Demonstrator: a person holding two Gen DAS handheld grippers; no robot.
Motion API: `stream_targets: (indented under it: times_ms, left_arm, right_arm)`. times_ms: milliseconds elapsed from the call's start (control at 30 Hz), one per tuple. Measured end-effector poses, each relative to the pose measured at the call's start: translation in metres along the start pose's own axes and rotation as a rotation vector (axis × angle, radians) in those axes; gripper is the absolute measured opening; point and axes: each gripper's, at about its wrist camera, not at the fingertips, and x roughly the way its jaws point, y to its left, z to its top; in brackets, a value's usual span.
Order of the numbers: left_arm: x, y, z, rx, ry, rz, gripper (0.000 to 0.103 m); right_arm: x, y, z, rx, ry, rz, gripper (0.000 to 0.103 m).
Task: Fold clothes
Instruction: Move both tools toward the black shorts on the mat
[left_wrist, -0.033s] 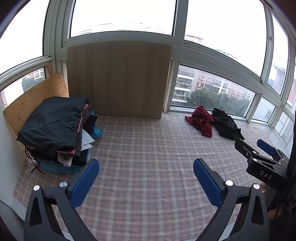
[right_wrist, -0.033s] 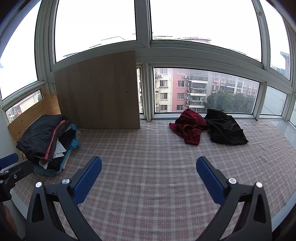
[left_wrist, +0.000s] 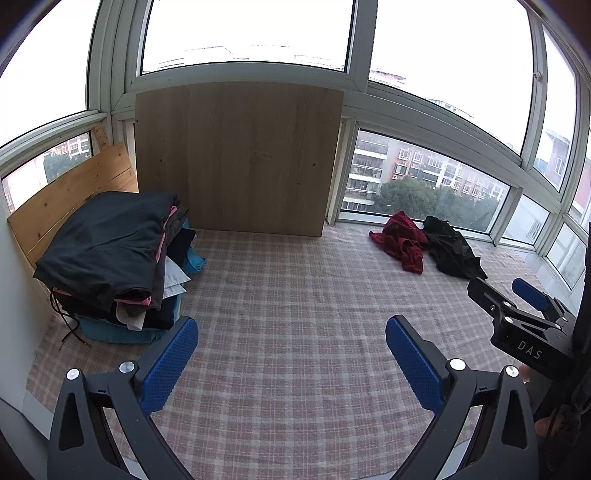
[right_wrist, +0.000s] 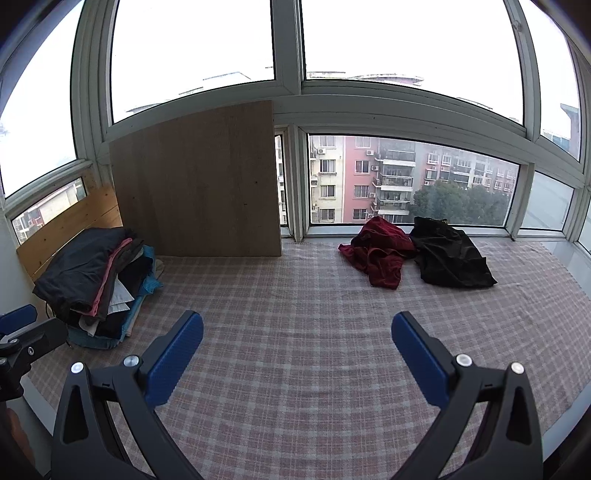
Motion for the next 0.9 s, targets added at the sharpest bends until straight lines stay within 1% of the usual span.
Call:
stream_targets:
  times_ms: [200,333,467,800,900]
  left_arm:
    - [-0.007,0.004,-0.006,0.013,-0.016,0.000,0.102]
    - [-0.006,0.009,-0.005,0.018,0.013,-0.006,0.102]
    - [-0.001,0.017,0.001,0.025,0.037,-0.035,0.102]
    - [0.001,0.009,0.005,0.089,0.039,-0.110,0.102]
    - [0.003,0.005,0.007,0.115,0.042,-0.139,0.102]
  right_arm:
    - [-0.005,0.006,-0.007,0.020,0.002,-0.029,0.103]
    - [-0.008,0.010,-0.012,0.034,0.003,-0.049,0.103]
    - [-0.011,0.013,-0.017,0.048,0.004,-0.069,0.103]
    - [-0.034,0.010,-0.023,0.100,0.008,-0.154,0.103]
    - [-0.029,0.013,-0.023,0.119,0.020,-0.181,0.103]
